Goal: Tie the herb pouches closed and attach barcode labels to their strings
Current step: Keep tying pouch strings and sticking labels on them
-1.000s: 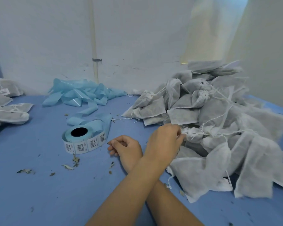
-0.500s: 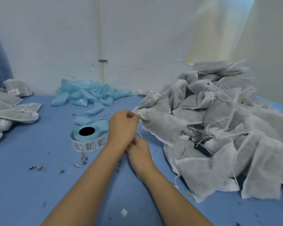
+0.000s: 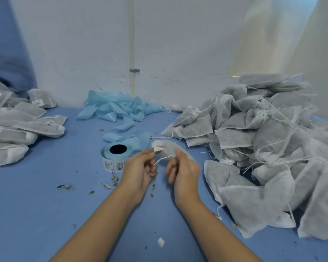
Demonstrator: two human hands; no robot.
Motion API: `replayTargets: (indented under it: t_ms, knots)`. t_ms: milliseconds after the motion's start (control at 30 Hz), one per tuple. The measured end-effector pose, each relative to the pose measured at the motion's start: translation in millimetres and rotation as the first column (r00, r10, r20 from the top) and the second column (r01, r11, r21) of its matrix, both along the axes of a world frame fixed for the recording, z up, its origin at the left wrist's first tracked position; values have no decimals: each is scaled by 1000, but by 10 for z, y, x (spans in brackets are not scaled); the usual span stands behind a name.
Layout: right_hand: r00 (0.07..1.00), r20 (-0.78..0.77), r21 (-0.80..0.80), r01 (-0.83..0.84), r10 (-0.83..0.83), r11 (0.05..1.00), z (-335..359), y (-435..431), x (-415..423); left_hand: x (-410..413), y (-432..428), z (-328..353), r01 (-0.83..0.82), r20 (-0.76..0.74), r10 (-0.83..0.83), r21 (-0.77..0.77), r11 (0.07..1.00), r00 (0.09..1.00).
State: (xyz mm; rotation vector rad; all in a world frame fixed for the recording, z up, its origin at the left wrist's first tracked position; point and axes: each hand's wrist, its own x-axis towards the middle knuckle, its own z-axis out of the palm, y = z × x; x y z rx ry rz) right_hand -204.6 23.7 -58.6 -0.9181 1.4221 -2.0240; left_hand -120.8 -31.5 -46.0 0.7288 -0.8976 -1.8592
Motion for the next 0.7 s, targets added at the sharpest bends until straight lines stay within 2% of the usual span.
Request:
replayTargets:
  t_ms: [133,400,467,600,700]
  knots:
    - [999,-44,-11,18,-19,1000,-4,22,42,43,-19,-16,-58,-90,58,-1,998,994]
    - [983,-157,143,-68,91,987,-48,-44,52,48,35,-129,33,62,-24,-150,988,998]
    - [988,-111,142,-92,108,986,-46,-57,16,51,39,-140,62,117,-40,-194,979,992]
    - [975,88,93,-210,202,973,-24,-57,-63,43,51,-141,131,204,-79,-258,957,976]
    - [970,117,97,-223,211,970,-12,-57,-84,38,42,-144,179,258,-111,-256,950,960]
